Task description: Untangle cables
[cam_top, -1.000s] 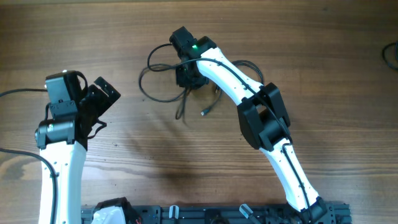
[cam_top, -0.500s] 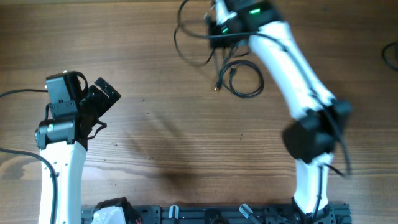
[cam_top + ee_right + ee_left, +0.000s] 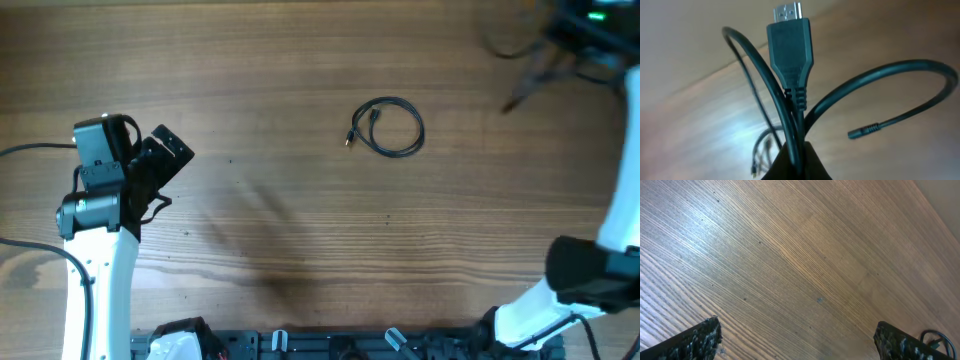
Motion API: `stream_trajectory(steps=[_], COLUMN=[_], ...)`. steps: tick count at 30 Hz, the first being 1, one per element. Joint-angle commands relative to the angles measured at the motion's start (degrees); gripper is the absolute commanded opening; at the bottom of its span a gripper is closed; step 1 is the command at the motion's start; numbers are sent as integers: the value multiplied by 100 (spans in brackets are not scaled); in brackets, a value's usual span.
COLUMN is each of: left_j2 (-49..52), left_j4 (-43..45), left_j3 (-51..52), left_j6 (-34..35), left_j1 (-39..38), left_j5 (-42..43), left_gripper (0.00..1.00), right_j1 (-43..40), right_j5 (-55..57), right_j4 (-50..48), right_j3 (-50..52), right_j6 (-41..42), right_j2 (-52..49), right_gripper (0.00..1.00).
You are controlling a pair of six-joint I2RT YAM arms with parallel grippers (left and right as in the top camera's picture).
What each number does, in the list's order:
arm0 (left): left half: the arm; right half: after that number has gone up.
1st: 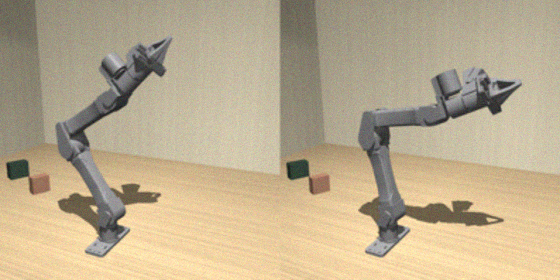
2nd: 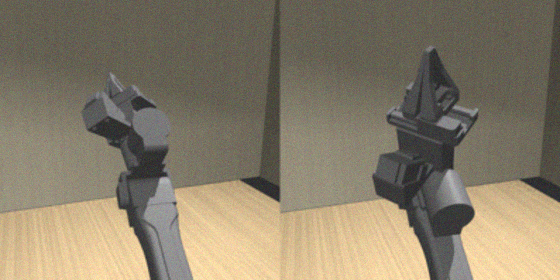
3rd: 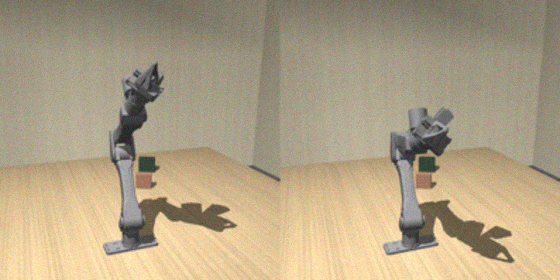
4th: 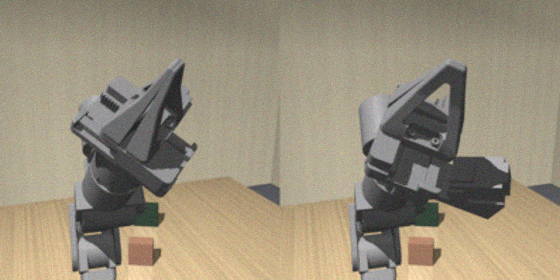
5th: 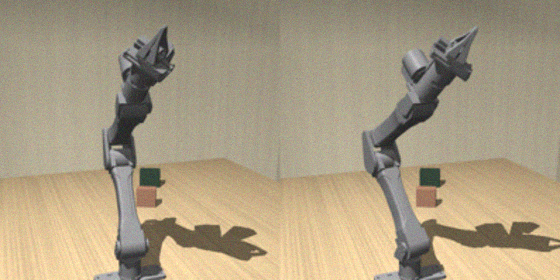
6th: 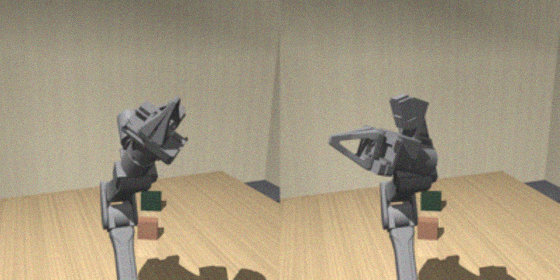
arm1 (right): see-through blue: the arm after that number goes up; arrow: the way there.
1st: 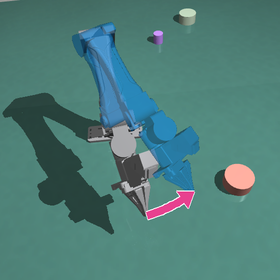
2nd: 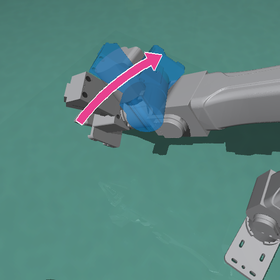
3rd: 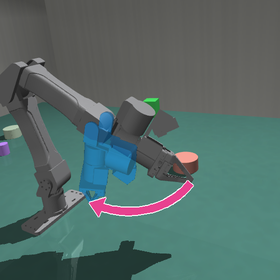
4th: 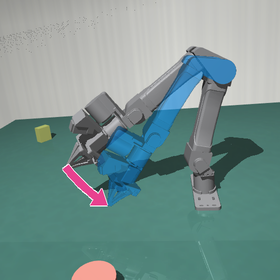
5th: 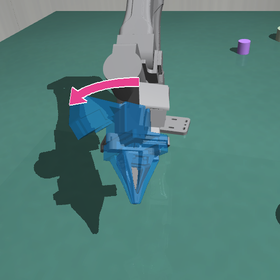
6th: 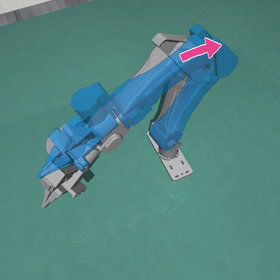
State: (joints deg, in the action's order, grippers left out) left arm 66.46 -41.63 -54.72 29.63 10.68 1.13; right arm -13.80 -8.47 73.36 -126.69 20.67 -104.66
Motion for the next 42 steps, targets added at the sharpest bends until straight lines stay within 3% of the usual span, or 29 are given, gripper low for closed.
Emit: stream_trajectory(steps=[1, 8, 13, 19, 29, 30, 31, 33, 34, 42], left_j2=[-55, -55, -55, -55, -55, -55, -55, -55, -55, -55], left_j4=[0, 0, 0, -2, 0, 0, 2, 2, 2, 0], left_j3=[-37, -37, -37, -37, -37, -37, -37, -37, -37, -37], left_j6=[-87, -87, -87, -85, -85, -85, -85, -85, -85, -85], left_j1=[37, 37, 37, 37, 37, 37, 37, 37, 37, 37], left_j5=[-57, -57, -57, -55, -57, -57, -57, -57, -57, -57], left_gripper=[100, 100, 100, 100, 100, 100, 100, 100, 100, 100], right_j1=[-876, -2413, -3062, -3233, -3235, -3235, -3235, -3235, -3235, -3235], right_j5=[164, 166, 184, 389, 450, 597, 728, 881, 911, 190], right_j4=[17, -573, -2122, -3088, -3346, -3314, -3296, -3252, -3244, -2800], right_j3=[188, 1169, 2514, 3353, 3491, 3493, 3495, 3495, 3495, 3220], right_j6=[483, 638, 804, 796, 782, 778, 785, 787, 793, 848], right_j2=[83, 57, 39, -70, -566, -612, -638, -651, -651, -540], right_gripper=[4, 4, 4, 4, 4, 9, 33, 91, 100, 100])
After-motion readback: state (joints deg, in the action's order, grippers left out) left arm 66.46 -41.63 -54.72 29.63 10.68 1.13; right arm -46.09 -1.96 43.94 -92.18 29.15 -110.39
